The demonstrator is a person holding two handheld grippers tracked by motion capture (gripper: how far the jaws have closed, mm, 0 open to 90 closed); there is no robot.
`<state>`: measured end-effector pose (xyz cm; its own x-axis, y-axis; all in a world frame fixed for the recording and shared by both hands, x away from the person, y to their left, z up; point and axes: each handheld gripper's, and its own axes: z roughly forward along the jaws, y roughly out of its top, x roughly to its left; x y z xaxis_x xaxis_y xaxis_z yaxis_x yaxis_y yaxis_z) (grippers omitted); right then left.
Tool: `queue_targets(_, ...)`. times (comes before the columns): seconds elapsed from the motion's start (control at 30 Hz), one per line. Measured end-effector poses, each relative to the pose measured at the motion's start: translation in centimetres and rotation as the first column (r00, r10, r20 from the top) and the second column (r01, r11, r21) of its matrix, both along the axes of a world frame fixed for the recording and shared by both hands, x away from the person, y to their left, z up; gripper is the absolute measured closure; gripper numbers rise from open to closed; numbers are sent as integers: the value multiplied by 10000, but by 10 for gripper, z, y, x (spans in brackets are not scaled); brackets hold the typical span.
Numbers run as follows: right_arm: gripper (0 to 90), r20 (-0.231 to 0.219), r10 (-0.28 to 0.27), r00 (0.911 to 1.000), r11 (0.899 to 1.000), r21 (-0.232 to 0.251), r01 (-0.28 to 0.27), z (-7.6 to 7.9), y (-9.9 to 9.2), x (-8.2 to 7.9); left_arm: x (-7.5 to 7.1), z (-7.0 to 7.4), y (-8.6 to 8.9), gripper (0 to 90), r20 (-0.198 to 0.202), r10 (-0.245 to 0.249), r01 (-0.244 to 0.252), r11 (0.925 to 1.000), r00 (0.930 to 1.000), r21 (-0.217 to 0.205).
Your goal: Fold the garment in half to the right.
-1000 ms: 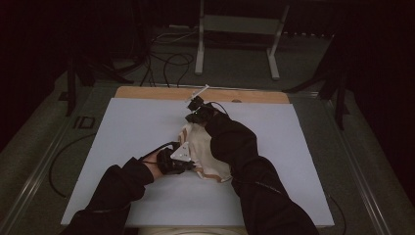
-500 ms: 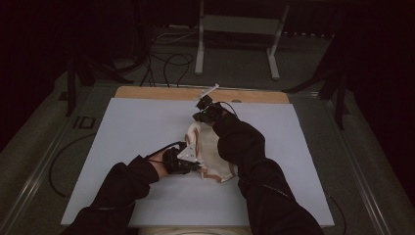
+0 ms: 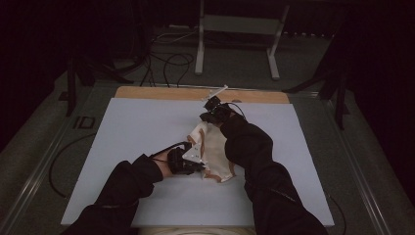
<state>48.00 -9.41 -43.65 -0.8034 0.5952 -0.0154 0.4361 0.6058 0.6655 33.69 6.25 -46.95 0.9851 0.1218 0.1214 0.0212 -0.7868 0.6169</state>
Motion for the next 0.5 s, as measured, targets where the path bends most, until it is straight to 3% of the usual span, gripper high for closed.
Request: queue_targets(0.5,875,35,-408,9992,9991,105,408,3,-30,-8,1,3,-17,861,-32,-363,363,9993,9993,82)
